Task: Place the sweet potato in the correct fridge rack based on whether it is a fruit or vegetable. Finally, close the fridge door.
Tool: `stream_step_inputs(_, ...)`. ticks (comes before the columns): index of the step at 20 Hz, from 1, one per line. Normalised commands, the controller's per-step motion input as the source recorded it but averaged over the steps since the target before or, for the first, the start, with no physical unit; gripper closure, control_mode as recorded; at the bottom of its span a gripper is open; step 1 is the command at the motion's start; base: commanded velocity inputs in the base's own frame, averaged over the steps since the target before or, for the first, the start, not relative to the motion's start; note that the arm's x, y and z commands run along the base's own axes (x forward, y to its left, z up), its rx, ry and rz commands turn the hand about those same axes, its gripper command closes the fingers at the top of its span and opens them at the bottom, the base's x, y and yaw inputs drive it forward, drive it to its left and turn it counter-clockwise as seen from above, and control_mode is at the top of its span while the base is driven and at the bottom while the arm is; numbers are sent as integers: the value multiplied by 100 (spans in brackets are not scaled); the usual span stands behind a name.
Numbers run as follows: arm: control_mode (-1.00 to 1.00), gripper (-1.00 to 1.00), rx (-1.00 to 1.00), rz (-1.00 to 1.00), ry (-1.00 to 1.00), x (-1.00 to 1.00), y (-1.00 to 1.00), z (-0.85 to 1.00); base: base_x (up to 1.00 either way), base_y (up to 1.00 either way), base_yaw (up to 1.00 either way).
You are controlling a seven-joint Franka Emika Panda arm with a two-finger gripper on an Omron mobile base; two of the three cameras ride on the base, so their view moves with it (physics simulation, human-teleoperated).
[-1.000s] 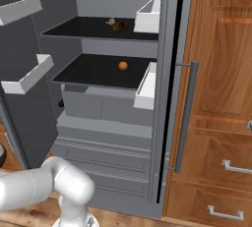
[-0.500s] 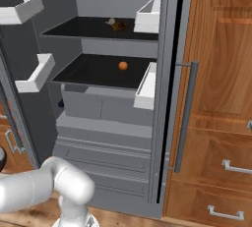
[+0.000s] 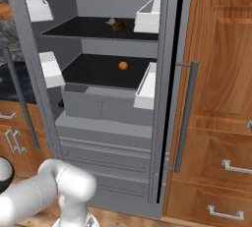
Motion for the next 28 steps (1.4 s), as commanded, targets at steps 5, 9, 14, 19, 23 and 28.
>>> stream_step_inputs(5,-100,-100,0,0,0,48,-100,-10,0,0,0)
stream_step_inputs(9,-100,-100,0,0,0,70,-80,-1,0,0,0)
stream_step_inputs(14,-100,-100,0,0,0,78,-49,0,0,0,0)
stream_step_inputs(19,-100,-100,0,0,-1,83,-2,0,0,0,0)
stream_step_inputs(23,-100,-100,0,0,-3,75,0,0,0,0,0)
stream_step_inputs(28,-100,-100,0,0,-1,55,-4,0,0,0,0)
